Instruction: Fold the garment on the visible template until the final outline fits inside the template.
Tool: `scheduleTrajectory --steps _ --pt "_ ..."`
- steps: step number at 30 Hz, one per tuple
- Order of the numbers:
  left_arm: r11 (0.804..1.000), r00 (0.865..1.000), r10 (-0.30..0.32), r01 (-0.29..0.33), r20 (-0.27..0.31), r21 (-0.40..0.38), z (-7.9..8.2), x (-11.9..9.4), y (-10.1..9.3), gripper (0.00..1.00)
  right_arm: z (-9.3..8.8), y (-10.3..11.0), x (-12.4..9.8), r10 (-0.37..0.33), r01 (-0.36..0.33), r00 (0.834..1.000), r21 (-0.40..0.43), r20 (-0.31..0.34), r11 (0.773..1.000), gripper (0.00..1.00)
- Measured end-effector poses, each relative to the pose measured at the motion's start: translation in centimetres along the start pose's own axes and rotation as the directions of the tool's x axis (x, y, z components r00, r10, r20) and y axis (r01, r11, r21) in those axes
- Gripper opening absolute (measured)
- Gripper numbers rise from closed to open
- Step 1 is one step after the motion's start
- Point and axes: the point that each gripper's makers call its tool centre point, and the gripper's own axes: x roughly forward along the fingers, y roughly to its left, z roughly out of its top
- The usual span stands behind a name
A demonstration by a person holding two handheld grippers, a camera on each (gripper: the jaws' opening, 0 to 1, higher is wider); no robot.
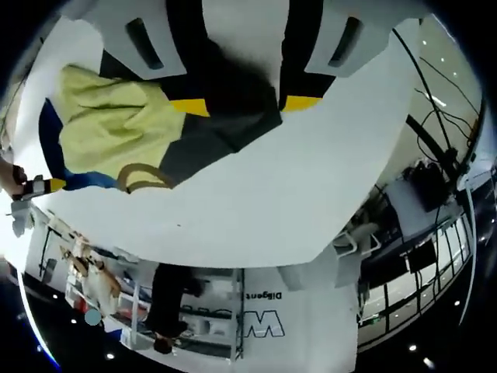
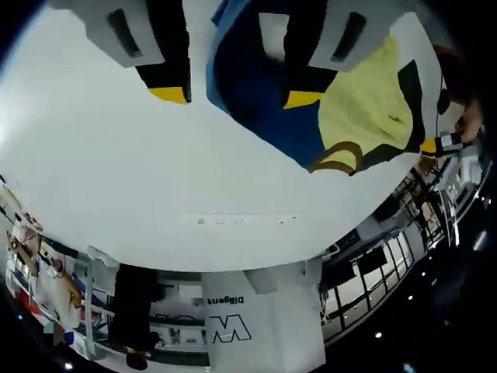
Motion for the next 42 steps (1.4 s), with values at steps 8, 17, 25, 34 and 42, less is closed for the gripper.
scheduleTrajectory --steps 8,17,25,34,42 --pt "0.999 0.998 -0.055 0.055 0.024 -0.001 0.1 -1.7 -2.2 0.61 -1.4 2.8 -1.1 0.066 -0.068 0.997 0.078 0.038 0.995 0.76" --pt "0.994 0.994 -0.107 0.107 0.011 0.018 -1.1 -2.7 -5.5 0.82 -2.4 5.6 -1.8 0.153 -0.156 0.987 0.053 0.048 0.986 0.96" --pt "0.988 0.987 -0.157 0.157 0.020 0.006 -2.2 -2.7 -8.1 0.93 -3.2 7.3 -2.6 0.179 -0.179 0.983 -0.006 0.044 0.984 0.99" --pt "0.964 0.965 -0.259 0.260 -0.038 0.058 -4.0 -3.4 -12.5 0.91 -3.2 8.4 -4.0 0.178 -0.175 0.982 -0.044 0.069 0.984 0.99" --pt "0.932 0.931 -0.360 0.362 -0.061 0.023 -5.9 -4.4 -17.4 0.82 -3.9 8.9 -4.3 0.189 -0.186 0.980 -0.053 0.062 0.981 0.96"
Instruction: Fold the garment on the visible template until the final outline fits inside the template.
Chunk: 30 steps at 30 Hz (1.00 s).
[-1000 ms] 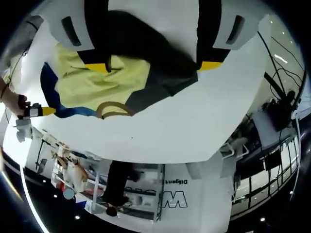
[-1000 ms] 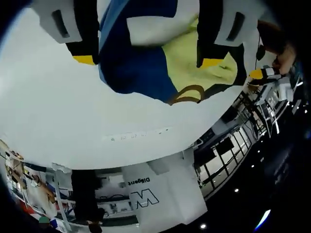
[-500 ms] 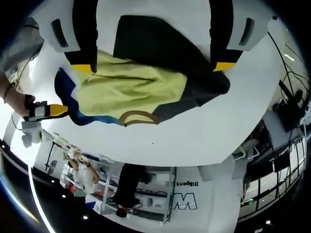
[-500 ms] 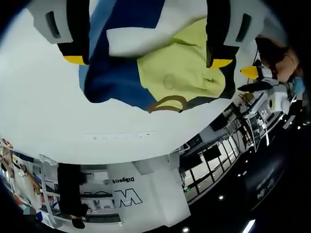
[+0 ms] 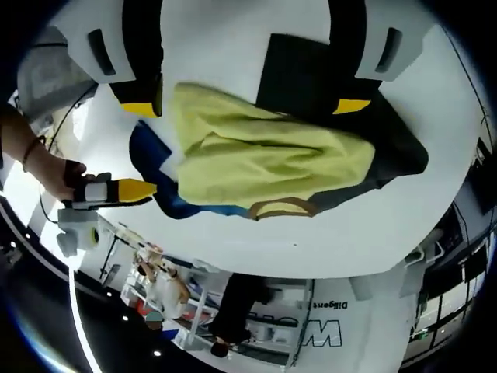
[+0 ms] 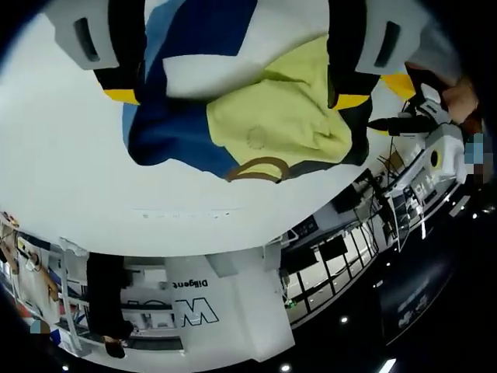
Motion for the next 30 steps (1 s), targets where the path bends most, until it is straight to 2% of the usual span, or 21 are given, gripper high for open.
scheduleTrajectory --steps 4,7,9,12,14,17,20,23,24,25,30 --pt "0.999 0.999 -0.035 0.035 -0.021 0.014 -0.8 0.7 -1.5 0.80 -0.1 0.5 0.0 0.013 -0.013 1.000 -0.012 0.006 1.000 0.96" --pt "0.990 0.994 -0.096 0.101 -0.051 0.101 -1.5 1.2 -3.7 0.77 -0.8 1.5 0.3 0.060 -0.062 0.998 -0.057 -0.028 0.996 0.96" --pt "0.986 0.992 -0.110 0.118 -0.067 0.120 -1.9 1.5 -4.6 0.75 -1.1 1.9 0.5 0.069 -0.072 0.997 -0.064 -0.036 0.995 0.96" --pt "0.983 0.990 -0.121 0.130 -0.074 0.131 -2.2 2.2 -5.4 0.67 -1.6 2.7 0.8 0.095 -0.099 0.994 -0.073 -0.055 0.992 0.94" --pt "0.974 0.986 -0.147 0.158 -0.078 0.164 -2.1 2.6 -6.1 0.60 -2.0 2.8 1.0 0.109 -0.115 0.992 -0.076 -0.069 0.990 0.93" --pt "0.969 0.981 -0.171 0.185 -0.095 0.165 -2.5 3.1 -6.9 0.59 -2.4 3.3 1.3 0.142 -0.149 0.985 -0.073 -0.095 0.986 0.87" --pt "0.959 0.977 -0.174 0.197 -0.127 0.202 -3.2 3.9 -7.4 0.53 -2.7 3.6 1.9 0.158 -0.165 0.981 -0.054 -0.110 0.985 0.84" --pt "0.959 0.976 -0.165 0.192 -0.140 0.207 -3.6 4.4 -7.6 0.49 -2.8 3.9 2.2 0.179 -0.186 0.977 -0.047 -0.118 0.981 0.70" --pt "0.957 0.977 -0.155 0.184 -0.144 0.224 -3.7 4.5 -7.5 0.48 -3.0 4.0 2.5 0.183 -0.191 0.975 -0.053 -0.122 0.980 0.67" --pt "0.940 0.977 -0.144 0.185 -0.156 0.288 -4.0 4.8 -7.5 0.46 -3.1 4.0 2.6 0.182 -0.191 0.975 -0.055 -0.128 0.980 0.65" --pt "0.946 0.976 -0.137 0.180 -0.171 0.270 -4.5 5.3 -7.5 0.38 -3.6 4.5 3.4 0.192 -0.203 0.971 -0.063 -0.141 0.977 0.53"
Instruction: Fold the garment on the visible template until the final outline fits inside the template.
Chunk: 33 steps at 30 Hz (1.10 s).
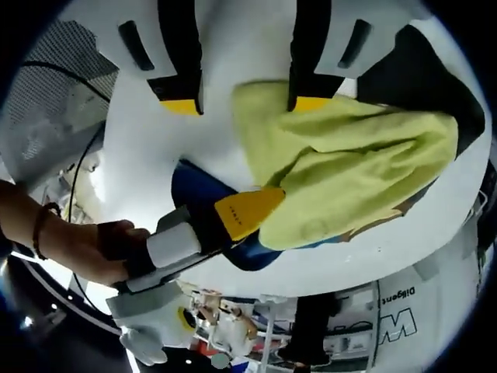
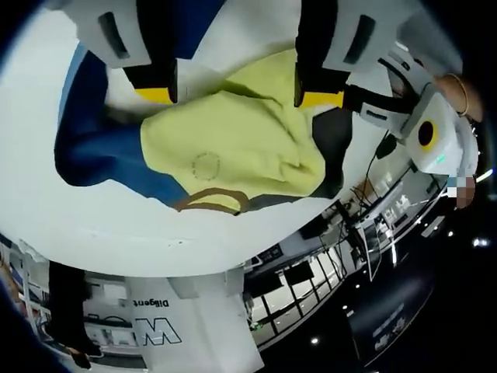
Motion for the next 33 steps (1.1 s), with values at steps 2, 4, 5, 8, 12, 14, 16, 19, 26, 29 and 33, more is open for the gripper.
scheduleTrajectory --steps 2,4,5,8,12,14,16,19,26,29,33 --pt "1.000 1.000 0.013 -0.013 0.001 0.011 0.0 0.1 0.3 0.36 -0.3 0.3 0.6 0.008 -0.008 1.000 -0.002 -0.013 1.000 0.46" --pt "1.000 1.000 0.017 -0.017 0.004 0.013 0.2 0.2 0.5 0.33 -0.3 0.3 1.0 0.009 -0.009 1.000 -0.011 -0.012 1.000 0.36" --pt "1.000 1.000 0.020 -0.021 0.005 0.013 0.2 0.3 0.6 0.31 -0.2 0.3 1.1 0.007 -0.007 1.000 -0.014 -0.013 1.000 0.33" --pt "0.999 0.999 0.035 -0.035 0.015 0.003 0.6 0.6 1.1 0.25 -0.1 0.0 1.5 -0.004 0.004 1.000 0.002 -0.021 1.000 0.26" --pt "0.997 0.998 0.064 -0.063 0.012 -0.041 0.5 0.6 2.1 0.15 0.6 -0.6 1.5 -0.031 0.031 1.000 0.027 0.003 0.999 0.10" --pt "0.997 0.998 0.069 -0.068 0.007 -0.040 0.4 0.6 2.2 0.07 1.0 -0.8 1.4 -0.032 0.032 0.999 0.031 0.012 0.999 0.03" --pt "0.997 0.998 0.059 -0.059 -0.003 -0.049 0.2 0.5 2.4 0.00 1.5 -1.1 1.2 -0.041 0.040 0.999 0.030 0.022 0.999 0.00" --pt "0.998 1.000 0.023 -0.023 0.001 -0.063 0.3 -0.1 2.0 0.00 2.4 -1.3 1.0 -0.038 0.036 0.998 0.046 0.045 0.998 0.00" --pt "0.991 0.995 -0.090 0.094 0.041 -0.091 1.1 -2.6 1.1 0.00 4.2 -1.9 0.9 -0.054 0.055 0.997 -0.004 0.063 0.998 0.00" --pt "0.988 0.993 -0.102 0.107 0.051 -0.112 1.1 -3.7 1.3 0.00 4.9 -2.3 0.9 -0.074 0.075 0.995 -0.013 0.068 0.997 0.00" --pt "0.981 0.987 -0.158 0.162 0.044 -0.105 0.5 -5.3 0.6 0.00 5.6 -2.6 0.8 -0.087 0.090 0.993 -0.023 0.082 0.996 0.00"
